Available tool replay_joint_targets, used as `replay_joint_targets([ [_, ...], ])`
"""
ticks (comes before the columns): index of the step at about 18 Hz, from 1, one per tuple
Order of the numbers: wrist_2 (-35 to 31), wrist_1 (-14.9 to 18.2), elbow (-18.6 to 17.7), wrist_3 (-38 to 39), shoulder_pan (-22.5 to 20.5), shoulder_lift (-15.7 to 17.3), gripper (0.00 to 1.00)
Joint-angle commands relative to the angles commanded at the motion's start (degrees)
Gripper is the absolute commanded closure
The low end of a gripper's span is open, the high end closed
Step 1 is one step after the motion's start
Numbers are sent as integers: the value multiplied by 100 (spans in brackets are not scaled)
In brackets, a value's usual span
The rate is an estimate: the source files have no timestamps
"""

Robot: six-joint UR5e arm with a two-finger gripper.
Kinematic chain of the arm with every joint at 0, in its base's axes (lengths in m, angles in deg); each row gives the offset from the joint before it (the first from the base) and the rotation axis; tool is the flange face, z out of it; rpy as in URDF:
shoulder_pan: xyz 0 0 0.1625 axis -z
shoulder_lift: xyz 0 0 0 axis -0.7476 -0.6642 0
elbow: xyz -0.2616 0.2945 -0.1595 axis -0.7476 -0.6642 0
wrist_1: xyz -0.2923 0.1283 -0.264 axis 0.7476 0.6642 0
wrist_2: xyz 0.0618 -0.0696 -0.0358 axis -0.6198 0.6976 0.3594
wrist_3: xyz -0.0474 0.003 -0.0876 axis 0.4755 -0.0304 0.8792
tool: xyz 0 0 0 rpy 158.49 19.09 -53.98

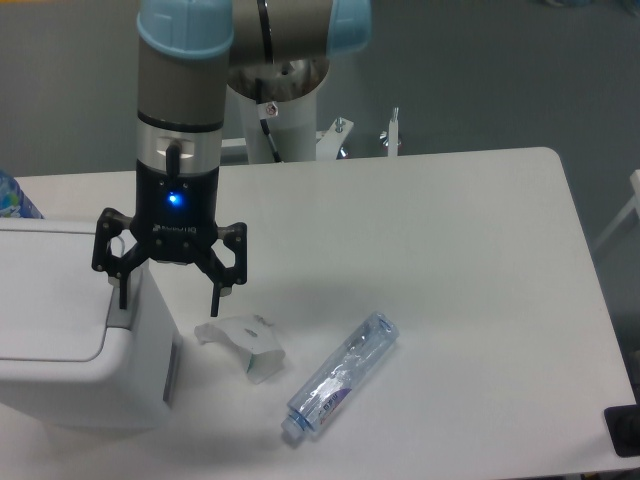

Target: Open the trash can

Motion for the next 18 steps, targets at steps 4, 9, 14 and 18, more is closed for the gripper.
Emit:
replay_joint_targets([
  [4,0,9,-123,0,-9,-9,0],
  [9,0,9,-132,17,0,-9,0],
  [14,0,18,-123,17,-9,17,0],
  [18,-9,18,-123,17,-9,17,0],
])
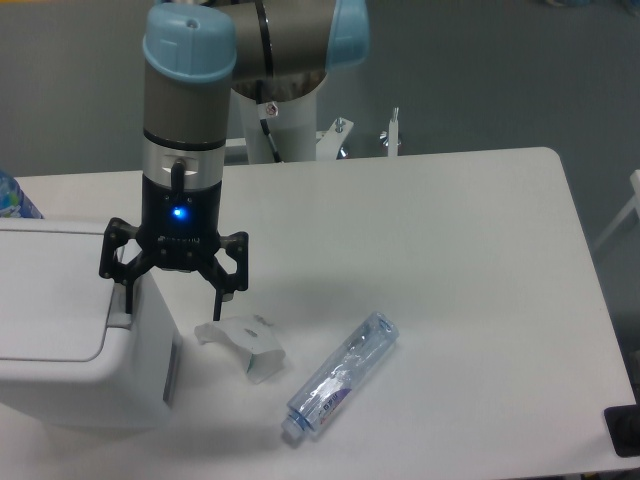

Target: Open the trash can

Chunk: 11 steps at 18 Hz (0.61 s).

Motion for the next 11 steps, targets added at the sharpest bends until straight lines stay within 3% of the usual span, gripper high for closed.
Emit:
replay_joint_targets([
  [11,0,18,-9,44,9,-35,0],
])
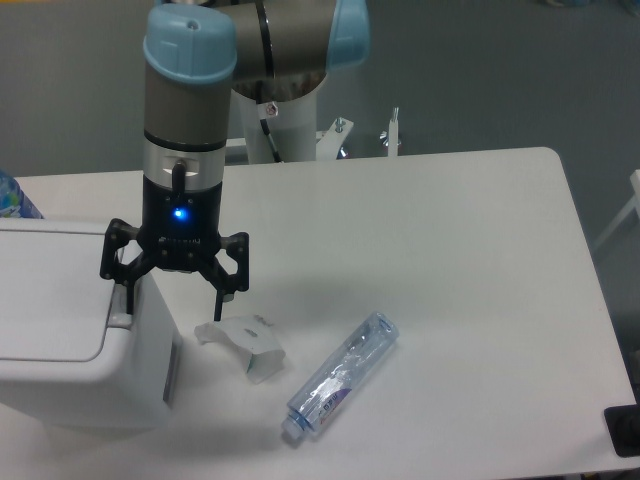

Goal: Open the trash can
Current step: 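Push the lid open and pull the gripper away from the bin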

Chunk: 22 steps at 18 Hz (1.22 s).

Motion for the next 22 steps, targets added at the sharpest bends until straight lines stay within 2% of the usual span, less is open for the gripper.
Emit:
replay_joint_targets([
  [14,9,-26,141,-70,-96,35,0],
  [17,0,-35,1,-271,-385,9,0],
  [20,-44,-26,-272,-956,-1114,35,0],
  [22,-44,-35,-264,-1142,-1449,-8,0],
])
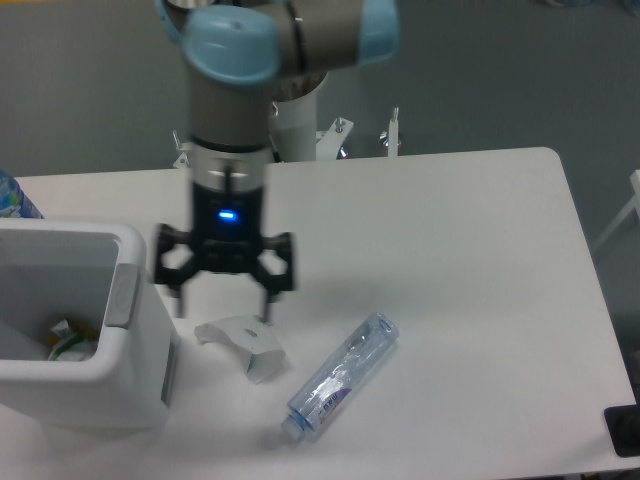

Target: Open the trash can

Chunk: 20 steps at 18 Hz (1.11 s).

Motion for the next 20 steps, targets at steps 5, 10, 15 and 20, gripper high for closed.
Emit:
replay_joint_targets([
  [5,-149,9,-8,-772,-440,-273,0],
  [10,-501,62,-87,-1599,-660,-422,0],
  [15,-694,79,-316,-3258,-889,-457,0],
  [20,-851,70,-693,-4841,-1012,-484,0],
])
